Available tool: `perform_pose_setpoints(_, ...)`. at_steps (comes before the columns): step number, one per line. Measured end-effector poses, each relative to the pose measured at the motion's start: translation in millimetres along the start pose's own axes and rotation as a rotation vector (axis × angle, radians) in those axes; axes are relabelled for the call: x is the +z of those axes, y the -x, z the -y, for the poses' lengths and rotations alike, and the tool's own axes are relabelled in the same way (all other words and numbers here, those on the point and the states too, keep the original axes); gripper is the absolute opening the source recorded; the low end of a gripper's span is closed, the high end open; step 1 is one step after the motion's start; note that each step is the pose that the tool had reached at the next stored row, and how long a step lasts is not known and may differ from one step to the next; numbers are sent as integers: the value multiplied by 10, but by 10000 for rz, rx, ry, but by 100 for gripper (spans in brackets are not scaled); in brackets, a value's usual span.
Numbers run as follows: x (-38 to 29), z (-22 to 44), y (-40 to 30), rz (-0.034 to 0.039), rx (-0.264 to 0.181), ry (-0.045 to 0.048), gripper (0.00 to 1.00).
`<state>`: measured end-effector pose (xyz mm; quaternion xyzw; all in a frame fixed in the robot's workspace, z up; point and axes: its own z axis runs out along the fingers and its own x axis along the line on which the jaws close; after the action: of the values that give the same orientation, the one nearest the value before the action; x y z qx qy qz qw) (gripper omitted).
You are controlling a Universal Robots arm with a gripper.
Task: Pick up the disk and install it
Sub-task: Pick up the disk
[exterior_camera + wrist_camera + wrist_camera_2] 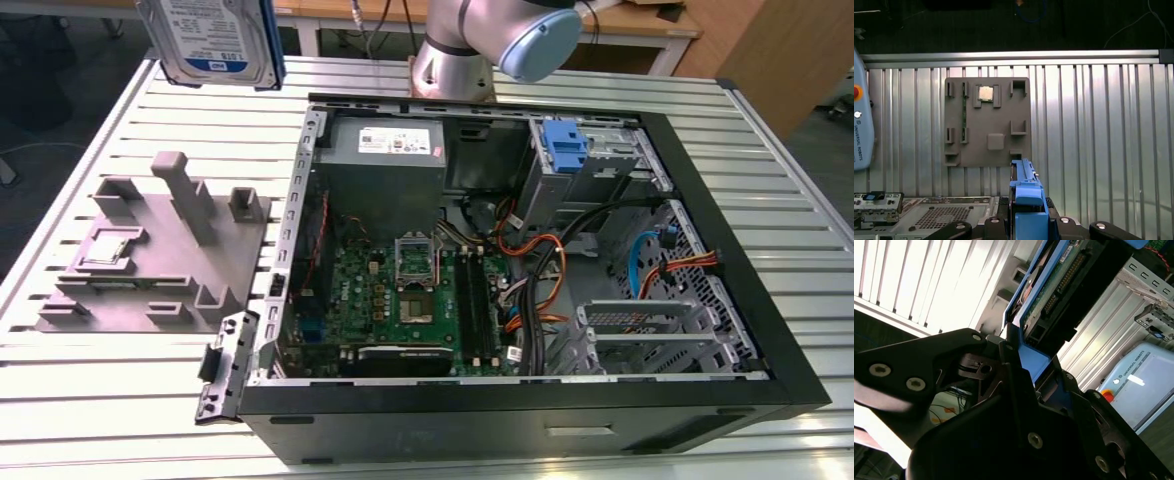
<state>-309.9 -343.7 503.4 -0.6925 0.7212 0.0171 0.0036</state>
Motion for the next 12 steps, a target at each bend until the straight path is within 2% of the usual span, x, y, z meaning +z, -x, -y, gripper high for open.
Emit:
perform_pose_setpoints(4, -1, 2, -31, -24, 1, -2, 36)
perform_pose_setpoints(12, -2, 55, -29, -31, 1, 0, 36)
